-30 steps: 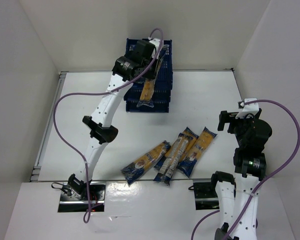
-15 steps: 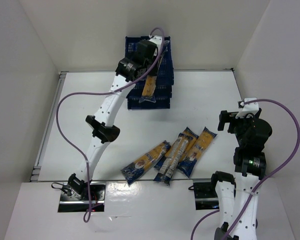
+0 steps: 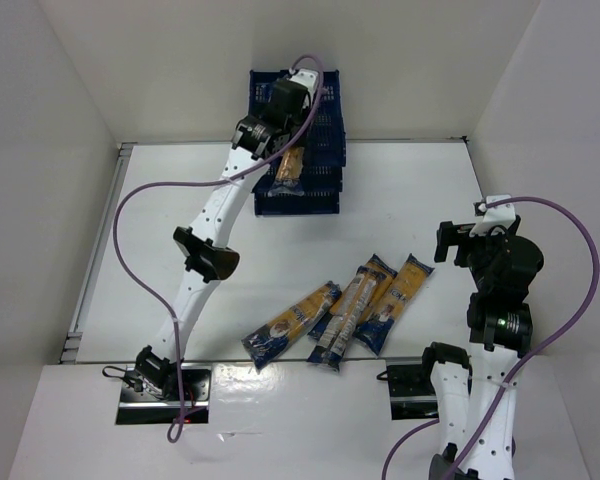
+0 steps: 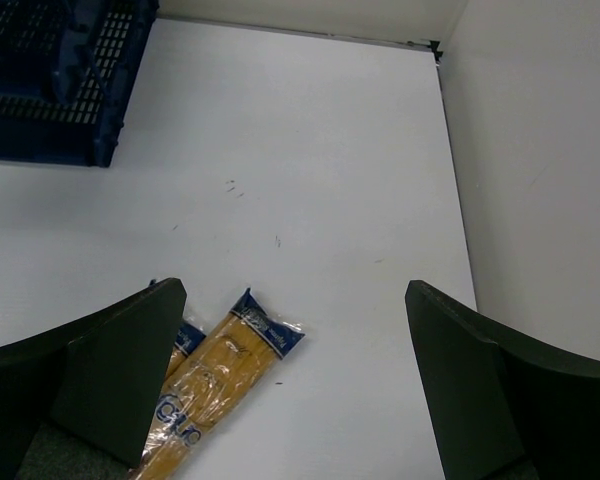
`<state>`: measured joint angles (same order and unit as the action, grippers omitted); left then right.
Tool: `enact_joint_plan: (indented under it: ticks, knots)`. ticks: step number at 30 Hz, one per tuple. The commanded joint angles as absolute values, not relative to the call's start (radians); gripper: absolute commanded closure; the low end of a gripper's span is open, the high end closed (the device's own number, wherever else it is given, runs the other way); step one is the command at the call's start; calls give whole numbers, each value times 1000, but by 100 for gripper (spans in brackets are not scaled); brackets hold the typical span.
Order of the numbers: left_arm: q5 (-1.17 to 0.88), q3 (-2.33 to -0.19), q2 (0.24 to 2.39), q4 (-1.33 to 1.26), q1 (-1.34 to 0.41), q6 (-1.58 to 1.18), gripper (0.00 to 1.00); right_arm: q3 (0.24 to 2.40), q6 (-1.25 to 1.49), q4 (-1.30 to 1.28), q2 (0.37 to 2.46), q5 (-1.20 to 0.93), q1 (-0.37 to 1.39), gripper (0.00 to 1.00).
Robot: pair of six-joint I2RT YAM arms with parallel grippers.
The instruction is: Place and organize the pasta boxes and bags onto the shelf
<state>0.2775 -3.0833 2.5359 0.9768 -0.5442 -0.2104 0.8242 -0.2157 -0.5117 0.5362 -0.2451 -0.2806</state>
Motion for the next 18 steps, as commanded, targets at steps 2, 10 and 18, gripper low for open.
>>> enact_joint_plan:
  ticks: [2,10,18]
  knots:
    - [357,-3131,2534,836,-509,-173,100,818,-229,-518,541,-255,-290,0]
    - [367,-3131,2579,778,-500,-155,98,818,-229,-518,541,-273,-299,0]
    - [411,-3131,2631,704,-500,-114,95,818,-238,-518,551,-273,-299,0]
